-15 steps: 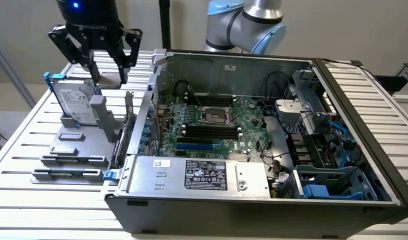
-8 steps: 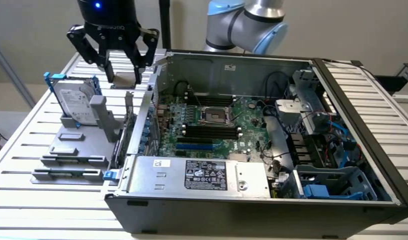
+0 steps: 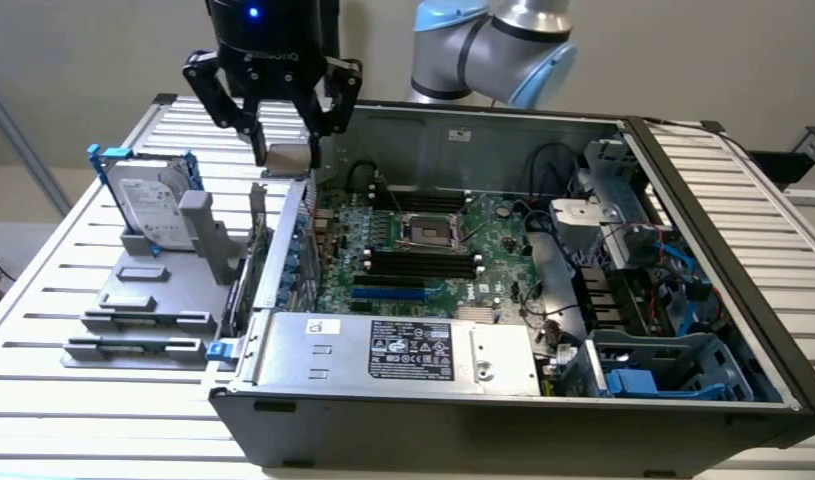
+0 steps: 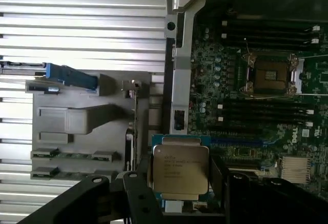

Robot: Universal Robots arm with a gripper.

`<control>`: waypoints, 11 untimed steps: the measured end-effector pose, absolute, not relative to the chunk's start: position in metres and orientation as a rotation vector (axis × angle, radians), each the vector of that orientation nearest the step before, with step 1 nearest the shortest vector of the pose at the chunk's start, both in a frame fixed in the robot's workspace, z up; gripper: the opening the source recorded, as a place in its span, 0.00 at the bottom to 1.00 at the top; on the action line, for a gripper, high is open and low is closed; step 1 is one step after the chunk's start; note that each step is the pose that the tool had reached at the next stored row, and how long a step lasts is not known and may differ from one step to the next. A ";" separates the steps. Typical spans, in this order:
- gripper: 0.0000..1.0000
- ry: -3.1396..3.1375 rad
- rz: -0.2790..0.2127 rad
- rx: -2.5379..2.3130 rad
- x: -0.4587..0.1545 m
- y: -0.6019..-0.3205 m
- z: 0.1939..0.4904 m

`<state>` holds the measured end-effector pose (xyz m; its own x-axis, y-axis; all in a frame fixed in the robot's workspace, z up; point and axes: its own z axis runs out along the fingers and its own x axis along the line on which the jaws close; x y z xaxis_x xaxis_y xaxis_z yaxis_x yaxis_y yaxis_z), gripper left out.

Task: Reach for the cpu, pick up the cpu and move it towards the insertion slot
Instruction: 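Pick up the cpu and move it towards the insertion slot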

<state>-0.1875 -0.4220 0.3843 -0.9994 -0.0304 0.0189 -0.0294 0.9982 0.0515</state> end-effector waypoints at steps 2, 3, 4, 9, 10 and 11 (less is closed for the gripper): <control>0.55 -3.120 -0.080 0.047 -0.178 -0.422 0.384; 0.55 -3.120 -0.080 0.047 -0.174 -0.421 0.384; 0.55 -3.120 -0.080 0.047 -0.169 -0.421 0.384; 0.55 -3.120 -0.080 0.047 -0.146 -0.416 0.384; 0.55 -3.120 -0.080 0.047 -0.142 -0.414 0.384; 0.55 -3.120 -0.080 0.047 -0.138 -0.413 0.384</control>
